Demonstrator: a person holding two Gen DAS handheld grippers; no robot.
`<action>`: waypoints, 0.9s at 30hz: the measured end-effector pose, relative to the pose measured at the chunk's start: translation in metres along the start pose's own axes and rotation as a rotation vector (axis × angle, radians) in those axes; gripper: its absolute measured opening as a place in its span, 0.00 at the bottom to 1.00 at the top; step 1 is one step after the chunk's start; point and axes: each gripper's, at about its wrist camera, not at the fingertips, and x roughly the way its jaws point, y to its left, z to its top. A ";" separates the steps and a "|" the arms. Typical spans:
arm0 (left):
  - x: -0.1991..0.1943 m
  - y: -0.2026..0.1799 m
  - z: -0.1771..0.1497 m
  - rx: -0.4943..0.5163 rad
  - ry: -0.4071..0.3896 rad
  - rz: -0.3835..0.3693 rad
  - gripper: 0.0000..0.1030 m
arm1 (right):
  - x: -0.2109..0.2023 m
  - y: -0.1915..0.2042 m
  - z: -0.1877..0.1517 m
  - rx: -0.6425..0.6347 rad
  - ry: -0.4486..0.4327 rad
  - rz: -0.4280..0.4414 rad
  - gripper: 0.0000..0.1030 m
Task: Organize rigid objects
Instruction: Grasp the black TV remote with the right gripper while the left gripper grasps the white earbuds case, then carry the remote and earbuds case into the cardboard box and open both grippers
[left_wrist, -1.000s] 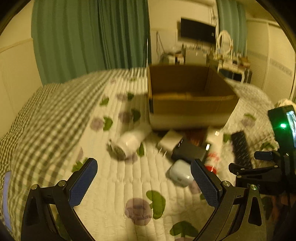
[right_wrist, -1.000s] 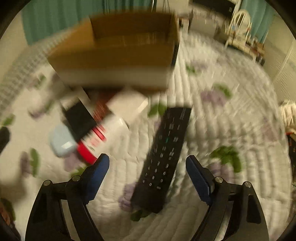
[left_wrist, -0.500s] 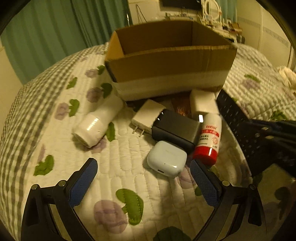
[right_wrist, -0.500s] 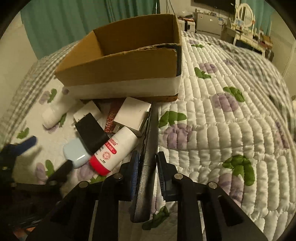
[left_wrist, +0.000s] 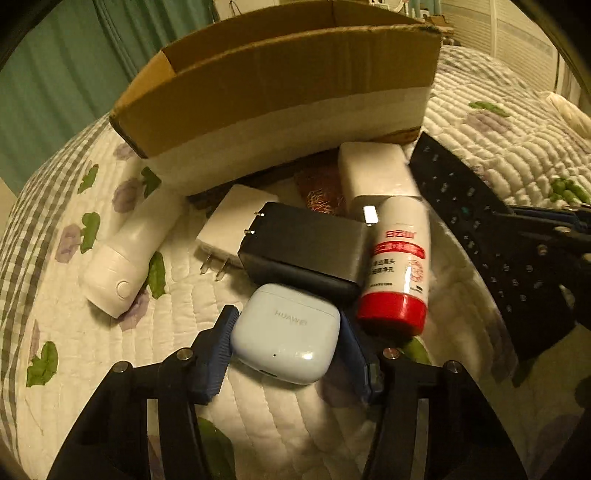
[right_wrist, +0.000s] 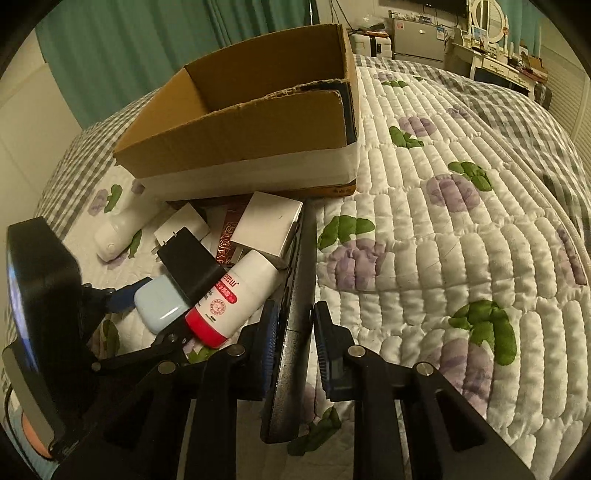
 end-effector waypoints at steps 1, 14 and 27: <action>-0.005 0.002 -0.001 -0.020 -0.002 -0.018 0.54 | -0.002 0.002 0.000 -0.006 -0.004 -0.004 0.19; -0.094 0.049 0.016 -0.171 -0.158 -0.078 0.54 | -0.091 0.042 0.034 -0.143 -0.159 0.013 0.18; -0.118 0.076 0.135 -0.137 -0.320 -0.072 0.54 | -0.145 0.059 0.145 -0.261 -0.309 -0.022 0.18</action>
